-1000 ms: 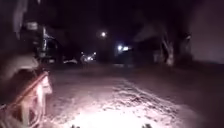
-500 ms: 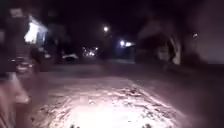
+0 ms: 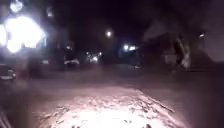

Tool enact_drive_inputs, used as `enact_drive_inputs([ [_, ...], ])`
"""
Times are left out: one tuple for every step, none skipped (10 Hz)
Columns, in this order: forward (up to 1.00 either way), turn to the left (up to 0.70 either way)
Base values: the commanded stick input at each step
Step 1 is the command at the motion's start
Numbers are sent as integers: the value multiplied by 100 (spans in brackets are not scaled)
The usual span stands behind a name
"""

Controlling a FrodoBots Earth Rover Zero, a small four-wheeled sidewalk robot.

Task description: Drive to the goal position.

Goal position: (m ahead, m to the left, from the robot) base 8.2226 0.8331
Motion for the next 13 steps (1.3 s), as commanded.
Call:
enact_drive_inputs([
  [100, 0],
  [100, 0],
  [100, 0],
  [100, 0],
  [100, 0],
  [100, 0],
  [100, 0],
  [100, 0],
  [100, 0],
  [100, 0],
  [100, 0],
  [100, 0],
  [100, 0],
])
